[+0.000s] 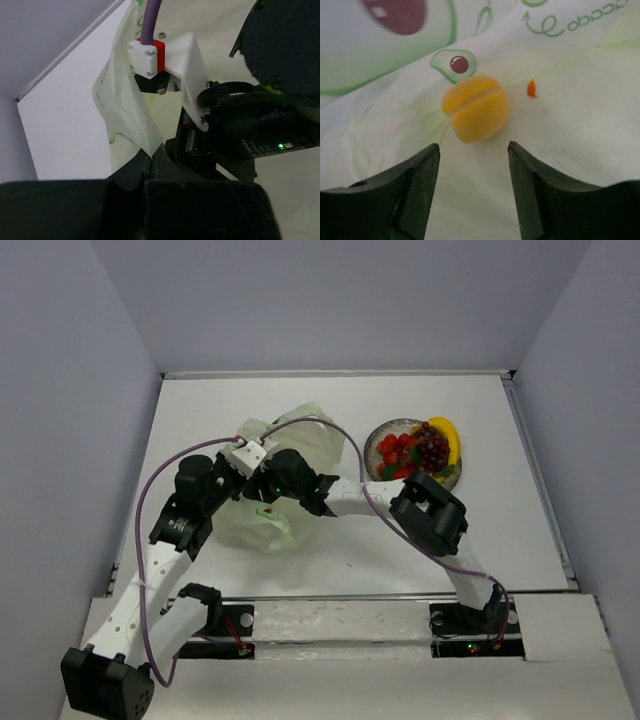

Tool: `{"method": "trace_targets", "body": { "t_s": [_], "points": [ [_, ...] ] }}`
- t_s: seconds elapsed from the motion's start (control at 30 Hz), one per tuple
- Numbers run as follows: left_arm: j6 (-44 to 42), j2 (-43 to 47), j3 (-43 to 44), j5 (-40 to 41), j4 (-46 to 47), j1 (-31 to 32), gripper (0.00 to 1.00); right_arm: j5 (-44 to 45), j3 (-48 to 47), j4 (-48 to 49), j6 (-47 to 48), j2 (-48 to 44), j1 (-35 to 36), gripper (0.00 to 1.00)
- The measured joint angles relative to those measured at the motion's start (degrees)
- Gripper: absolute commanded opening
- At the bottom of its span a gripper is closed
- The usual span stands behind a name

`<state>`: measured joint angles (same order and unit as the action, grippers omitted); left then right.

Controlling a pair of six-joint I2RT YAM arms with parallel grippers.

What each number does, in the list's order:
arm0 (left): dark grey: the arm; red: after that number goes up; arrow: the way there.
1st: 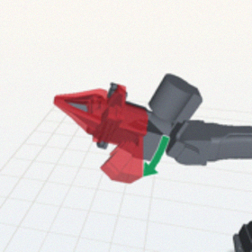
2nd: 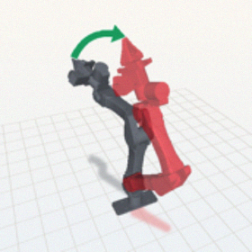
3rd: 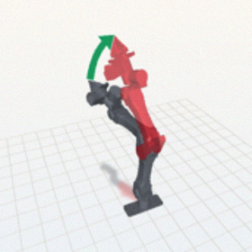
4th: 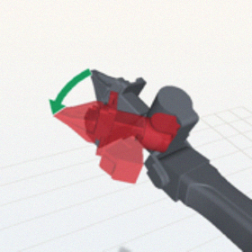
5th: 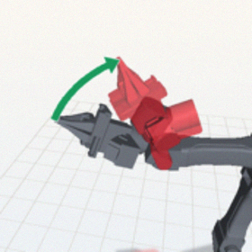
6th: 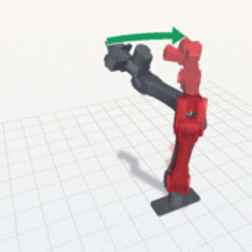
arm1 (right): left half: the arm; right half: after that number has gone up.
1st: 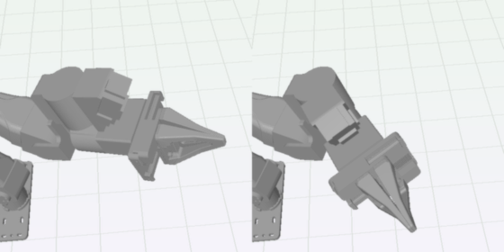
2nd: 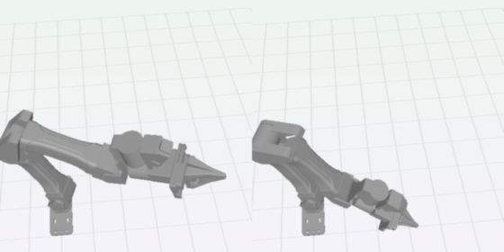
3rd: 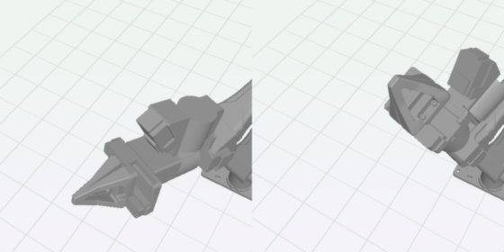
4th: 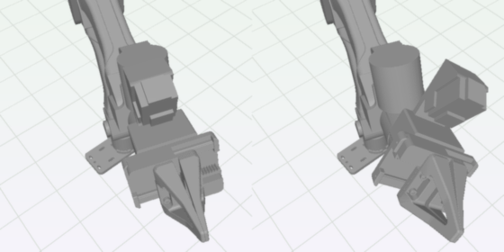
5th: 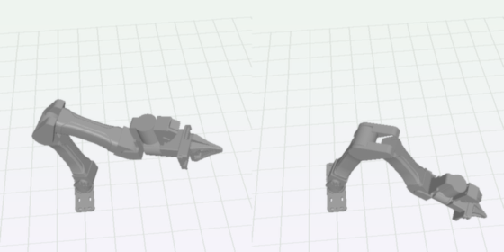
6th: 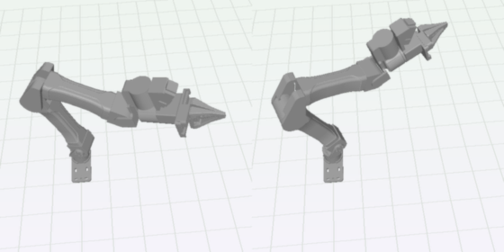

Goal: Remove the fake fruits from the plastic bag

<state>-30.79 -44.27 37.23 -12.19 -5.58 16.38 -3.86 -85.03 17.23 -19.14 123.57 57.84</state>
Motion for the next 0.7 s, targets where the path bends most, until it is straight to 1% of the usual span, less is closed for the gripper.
{"method": "trace_targets", "body": {
  "t_s": [0.03, 0.07, 0.13, 0.17, 0.23, 0.27, 0.33, 0.43, 0.47, 0.53, 0.6, 0.7],
  "points": [
    [0.1, -1.1, 0.3, 1.1, 1.0, -0.2, 0.0, 0.0, -1.5, -0.1, -0.8, 1.1, -0.3, 0.68],
    [0.7, -1.8, 0.7, 1.1, 1.4, -0.6, 0.0, 0.0, -4.3, 0.0, -2.6, 3.9, -0.8, 0.72],
    [1.5, -2.9, 1.2, 0.6, 2.2, -0.7, 0.0, -0.1, -7.9, -0.1, -4.3, 7.0, -1.0, 0.78],
    [1.9, -3.3, 1.2, 0.3, 2.4, -0.6, 0.0, -0.4, -11.0, -0.4, -5.6, 10.2, -1.2, 0.83],
    [2.8, -4.2, 1.2, 0.1, 3.1, -0.6, 0.0, -0.5, -12.7, -0.7, -6.6, 11.9, -1.2, 0.86],
    [3.0, -4.4, 1.2, 0.0, 3.3, -0.6, 0.0, -0.5, -16.1, -1.8, -7.4, 14.3, -1.2, 0.87],
    [3.8, -4.9, 1.2, 0.0, 3.8, -0.6, 0.0, -0.9, -19.7, -2.3, -8.2, 16.7, -1.2, 0.87],
    [5.0, -5.5, 1.2, 0.0, 4.5, -0.6, 0.0, -1.4, -22.4, -2.4, -8.6, 18.4, -1.2, 0.89],
    [5.5, -5.7, 1.2, 0.0, 4.8, -0.6, 0.0, -1.6, -23.4, -2.5, -8.8, 19.1, -1.2, 0.91],
    [6.0, -5.8, 1.2, 0.0, 5.1, -0.6, 0.0, -2.1, -24.4, -2.4, -9.0, 19.8, -1.2, 0.92],
    [5.9, -5.9, 1.6, -0.1, 4.5, -0.9, 0.0, -2.5, -27.4, -2.4, -9.0, 21.9, -1.2, 0.9],
    [5.7, -5.8, 2.4, -0.5, 2.3, -1.4, 0.0, -2.1, -34.7, -4.4, -8.7, 26.7, -1.6, 0.86]
  ]
}}
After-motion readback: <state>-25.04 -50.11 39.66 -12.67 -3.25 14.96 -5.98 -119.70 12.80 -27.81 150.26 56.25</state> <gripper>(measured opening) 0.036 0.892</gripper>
